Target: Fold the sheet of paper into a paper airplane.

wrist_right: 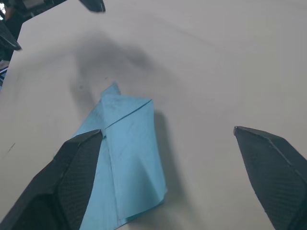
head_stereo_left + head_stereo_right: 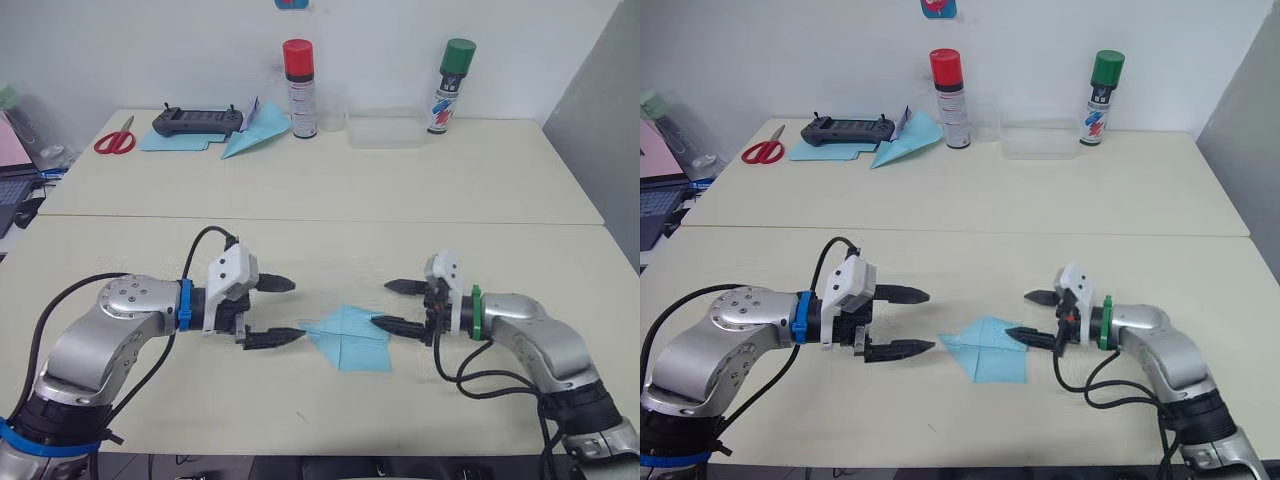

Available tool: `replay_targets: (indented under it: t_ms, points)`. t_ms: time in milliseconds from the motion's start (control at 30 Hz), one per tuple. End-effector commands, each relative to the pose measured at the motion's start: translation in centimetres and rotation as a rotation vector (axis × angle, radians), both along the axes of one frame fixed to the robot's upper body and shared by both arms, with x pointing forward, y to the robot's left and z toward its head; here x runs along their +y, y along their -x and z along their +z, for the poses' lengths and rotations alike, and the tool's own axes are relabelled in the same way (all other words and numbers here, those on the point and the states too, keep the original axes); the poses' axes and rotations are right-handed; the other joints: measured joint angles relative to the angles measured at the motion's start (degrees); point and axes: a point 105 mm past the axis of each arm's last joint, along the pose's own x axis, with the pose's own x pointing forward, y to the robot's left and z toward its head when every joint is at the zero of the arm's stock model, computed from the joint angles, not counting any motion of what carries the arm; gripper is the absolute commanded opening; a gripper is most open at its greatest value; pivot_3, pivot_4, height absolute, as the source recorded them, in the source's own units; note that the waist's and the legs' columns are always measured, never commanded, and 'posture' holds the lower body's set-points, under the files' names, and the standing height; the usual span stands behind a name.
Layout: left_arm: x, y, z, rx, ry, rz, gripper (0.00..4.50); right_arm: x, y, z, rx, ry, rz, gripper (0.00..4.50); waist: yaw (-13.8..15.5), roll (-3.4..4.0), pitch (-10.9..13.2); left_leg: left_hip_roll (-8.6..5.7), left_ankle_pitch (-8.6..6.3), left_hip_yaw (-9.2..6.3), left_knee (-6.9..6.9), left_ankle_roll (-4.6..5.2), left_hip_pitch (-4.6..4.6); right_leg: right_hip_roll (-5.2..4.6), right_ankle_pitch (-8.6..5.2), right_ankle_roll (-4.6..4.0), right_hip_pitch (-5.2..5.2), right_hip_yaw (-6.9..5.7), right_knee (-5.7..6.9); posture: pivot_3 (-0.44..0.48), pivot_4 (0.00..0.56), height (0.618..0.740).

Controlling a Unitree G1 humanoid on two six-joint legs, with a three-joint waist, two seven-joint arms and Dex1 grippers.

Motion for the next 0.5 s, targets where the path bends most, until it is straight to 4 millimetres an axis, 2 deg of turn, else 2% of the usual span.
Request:
replay_targets:
  t_ms: [33, 100, 200, 300, 500]
  points:
    - [-0.12, 0.35, -0.01, -0.028, -0.027, -0.019, 4.48, 0.85, 0.51, -0.32, 0.022, -0.011, 0.027, 4.5, 0.0, 0.02, 0.01, 0.0, 0.0, 0.0, 0.0, 0.0, 0.0, 0.0, 0.0, 0.0, 0.0, 0.0, 0.0, 0.0, 0.15, 0.74]
    - [-0.02, 0.47, -0.24, -0.026, -0.035, -0.018, 4.48, 1.37, 0.96, -0.48, 0.024, -0.01, 0.055, 4.5, 0.01, 0.02, 0.01, 0.0, 0.0, 0.0, 0.01, 0.0, 0.0, 0.0, 0.0, 0.0, 0.0, 0.0, 0.0, 0.0, 0.15, 0.74]
    - [0.06, 0.54, -0.3, -0.026, -0.035, -0.011, 4.5, 1.6, 1.23, -0.62, 0.025, -0.009, 0.072, 3.96, 0.02, 0.02, 0.01, 0.0, 0.0, 0.0, 0.01, 0.0, 0.0, 0.0, 0.0, 0.0, 0.01, 0.0, 0.0, 0.0, 0.15, 0.74]
    - [0.17, 0.6, -0.45, -0.023, -0.038, -0.008, 4.5, 1.56, 1.33, -0.76, 0.027, -0.002, 0.08, 2.99, 0.02, 0.02, 0.01, 0.0, 0.0, 0.0, 0.01, 0.0, 0.0, 0.0, 0.0, 0.0, 0.01, -0.01, 0.0, 0.0, 0.15, 0.74]
    - [0.18, 0.53, -0.72, -0.026, -0.038, -0.002, 4.5, 1.58, 0.67, -0.45, 0.005, -0.01, 0.066, 0.75, 0.02, 0.02, 0.01, 0.0, 0.0, 0.0, 0.01, 0.0, 0.0, 0.0, 0.0, 0.0, 0.01, -0.01, 0.01, 0.0, 0.15, 0.74]
